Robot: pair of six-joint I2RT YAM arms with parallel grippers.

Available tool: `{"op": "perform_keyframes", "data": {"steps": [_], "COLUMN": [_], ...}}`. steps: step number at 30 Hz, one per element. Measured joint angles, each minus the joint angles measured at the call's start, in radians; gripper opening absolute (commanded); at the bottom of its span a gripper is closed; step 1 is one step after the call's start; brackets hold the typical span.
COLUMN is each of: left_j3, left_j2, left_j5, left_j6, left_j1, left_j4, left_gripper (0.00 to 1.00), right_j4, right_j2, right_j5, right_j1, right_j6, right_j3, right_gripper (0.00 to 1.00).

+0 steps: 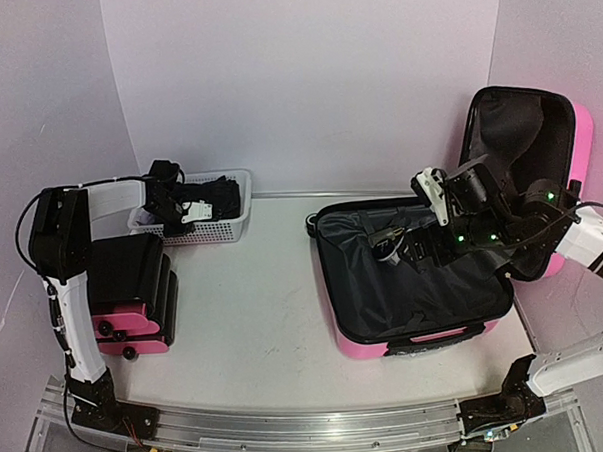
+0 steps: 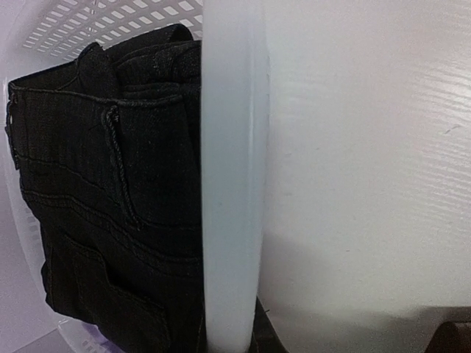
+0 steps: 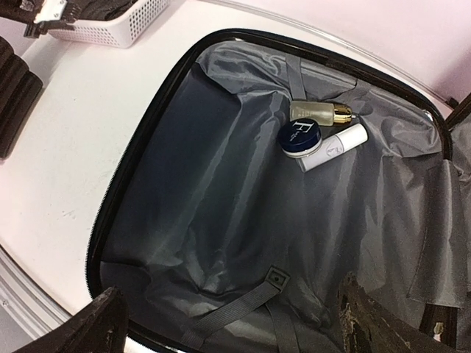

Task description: Open, take out, and arrange the luggage

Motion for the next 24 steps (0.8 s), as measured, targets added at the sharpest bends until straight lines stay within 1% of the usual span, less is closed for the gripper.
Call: {"op": "perform_keyframes", "data": {"steps": [2, 3, 5, 8, 9, 11, 14, 15, 21, 22, 23, 24], "left_j3": [0.0, 0.0, 0.0, 0.002, 0.002, 0.001, -0.003, -0.003, -0.003, -0.001, 0.002, 0.014], "left_j2": [0.0, 0.0, 0.0, -0.004, -0.008, -0.026, -0.095, -0.135, -0.448, -0.506, -0.544, -0.584], "left_j5": [-0.008, -0.01, -0.019, -0.024, -0.024, -0.013, 0.019, 0.031, 0.135, 0.15, 0.157, 0.15], "left_j6": [0.006, 0.004, 0.001, -0.027, -0.045, -0.1, -0.222, -0.302, -0.912, -1.016, -1.077, -1.143], "left_j1": [0.011, 0.017, 0.027, 0.039, 0.04, 0.041, 0.034, 0.029, -0.016, -0.021, -0.021, -0.021], "left_j4": [0.021, 0.029, 0.041, 0.071, 0.072, 0.068, 0.06, 0.065, 0.096, 0.081, 0.063, 0.01], "left_gripper": [0.3, 0.4, 0.51, 0.6, 0.67, 0.88, 0.99, 0.99, 0.99, 0.99, 0.99, 0.99], "right_j4": [-0.003, -0.003, -0.004, -0.005, -0.005, -0.005, -0.002, 0.0, 0.043, 0.051, 0.056, 0.062], "right_j2": [0.004, 0.006, 0.011, 0.019, 0.022, 0.025, 0.031, 0.036, 0.104, 0.115, 0.122, 0.127], "right_j5": [-0.002, -0.003, -0.003, -0.004, -0.004, -0.003, -0.003, -0.003, -0.025, -0.031, -0.036, -0.045], "right_j1": [0.0, 0.0, 0.0, 0.0, 0.0, 0.0, 0.0, 0.0, 0.0, 0.0, 0.0, 0.0], "right_j6": [0.0, 0.0, -0.001, -0.001, -0.001, -0.002, -0.006, -0.008, -0.024, -0.027, -0.028, -0.031], "right_j3": [0.001, 0.001, 0.001, 0.001, 0.001, 0.001, 0.001, 0.001, 0.001, 0.001, 0.001, 0.001], "right_gripper": [0.98, 0.98, 0.98, 0.98, 0.98, 0.98, 0.98, 0.98, 0.98, 0.98, 0.98, 0.98]}}
